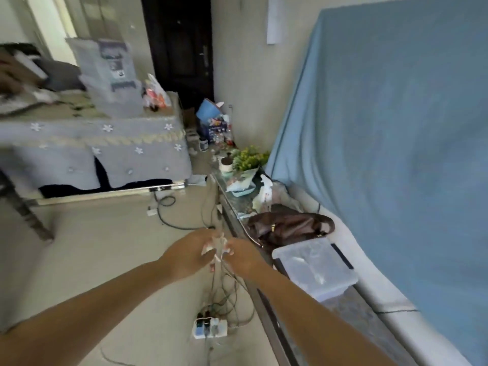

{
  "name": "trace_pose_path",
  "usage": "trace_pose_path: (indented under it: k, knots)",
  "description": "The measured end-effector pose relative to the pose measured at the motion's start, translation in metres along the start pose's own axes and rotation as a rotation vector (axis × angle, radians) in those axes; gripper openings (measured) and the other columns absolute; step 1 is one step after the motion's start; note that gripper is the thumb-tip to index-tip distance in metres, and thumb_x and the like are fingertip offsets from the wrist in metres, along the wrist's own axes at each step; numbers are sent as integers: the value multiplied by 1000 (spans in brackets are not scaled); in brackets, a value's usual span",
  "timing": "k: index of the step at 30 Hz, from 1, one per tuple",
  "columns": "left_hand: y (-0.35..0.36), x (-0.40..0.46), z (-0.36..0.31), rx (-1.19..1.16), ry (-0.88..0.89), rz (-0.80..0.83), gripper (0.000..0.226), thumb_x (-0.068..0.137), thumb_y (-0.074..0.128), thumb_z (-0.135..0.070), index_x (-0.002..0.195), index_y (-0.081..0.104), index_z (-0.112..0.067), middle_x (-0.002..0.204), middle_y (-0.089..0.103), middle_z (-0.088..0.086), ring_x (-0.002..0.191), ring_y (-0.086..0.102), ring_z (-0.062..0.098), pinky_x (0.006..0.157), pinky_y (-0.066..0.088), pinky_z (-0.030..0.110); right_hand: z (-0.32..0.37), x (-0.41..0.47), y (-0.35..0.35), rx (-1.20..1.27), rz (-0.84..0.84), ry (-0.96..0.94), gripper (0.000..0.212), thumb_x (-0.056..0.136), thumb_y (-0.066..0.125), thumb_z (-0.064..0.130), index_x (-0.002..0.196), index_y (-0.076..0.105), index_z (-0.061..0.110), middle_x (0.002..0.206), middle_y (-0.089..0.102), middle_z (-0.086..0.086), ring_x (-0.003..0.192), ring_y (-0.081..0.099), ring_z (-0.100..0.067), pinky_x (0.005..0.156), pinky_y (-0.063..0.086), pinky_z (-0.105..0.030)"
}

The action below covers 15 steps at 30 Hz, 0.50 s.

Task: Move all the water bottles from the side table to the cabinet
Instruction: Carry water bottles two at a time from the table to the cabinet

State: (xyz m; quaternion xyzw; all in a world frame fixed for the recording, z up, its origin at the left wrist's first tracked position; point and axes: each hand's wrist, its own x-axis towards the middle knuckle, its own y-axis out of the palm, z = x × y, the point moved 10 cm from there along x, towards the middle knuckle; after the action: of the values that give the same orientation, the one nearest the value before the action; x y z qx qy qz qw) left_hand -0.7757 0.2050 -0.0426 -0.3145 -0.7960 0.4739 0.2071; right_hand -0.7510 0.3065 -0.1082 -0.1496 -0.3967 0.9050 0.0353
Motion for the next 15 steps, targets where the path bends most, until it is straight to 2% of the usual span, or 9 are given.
trace_pose_path:
  k: [2, 4, 8, 11, 13, 15]
  knots:
    - [-25, -12, 38, 23, -72, -39, 39, 93, 54, -22, 132, 50, -21, 125, 57, -1, 113, 54, 13, 93, 39, 21, 43, 23, 26, 1, 52, -48, 28, 94, 51, 19, 116, 60, 4, 118, 64, -15, 110, 61, -30, 91, 47, -32]
    - [-49, -26, 79, 57, -143, -62, 39, 94, 51, -27, 132, 48, -24, 124, 56, -2, 113, 52, 11, 91, 39, 20, 90, 46, 53, -49, 89, -116, 29, 94, 50, 18, 117, 60, 6, 118, 65, -13, 109, 62, -28, 84, 47, -27]
    - [-90, -45, 140, 99, -238, -71, 33, 93, 49, -31, 126, 50, -29, 118, 55, -4, 113, 52, 14, 90, 44, 27, 173, 82, 96, -104, 154, -258, 36, 91, 49, 16, 126, 60, 14, 126, 64, -6, 118, 59, -23, 93, 46, -25]
    - [-129, -57, 193, 132, -321, -117, 29, 92, 48, -29, 120, 53, -29, 115, 55, -4, 111, 53, 15, 89, 47, 33, 233, 111, 132, -117, 205, -338, 39, 91, 46, 14, 128, 59, 18, 128, 64, -4, 118, 60, -23, 85, 41, -20]
    - [-152, -65, 230, 150, -383, -163, 28, 92, 47, -29, 120, 52, -31, 116, 55, -5, 113, 52, 14, 89, 47, 32, 265, 134, 150, -166, 207, -374, 35, 93, 46, 20, 126, 58, 17, 125, 65, -5, 114, 61, -24, 80, 42, -23]
    - [-174, -76, 266, 177, -470, -212, 33, 93, 46, -30, 126, 49, -30, 120, 54, -6, 115, 52, 13, 91, 46, 30, 297, 160, 163, -218, 198, -393, 33, 94, 47, 22, 124, 56, 13, 124, 63, -6, 112, 60, -24, 82, 46, -26]
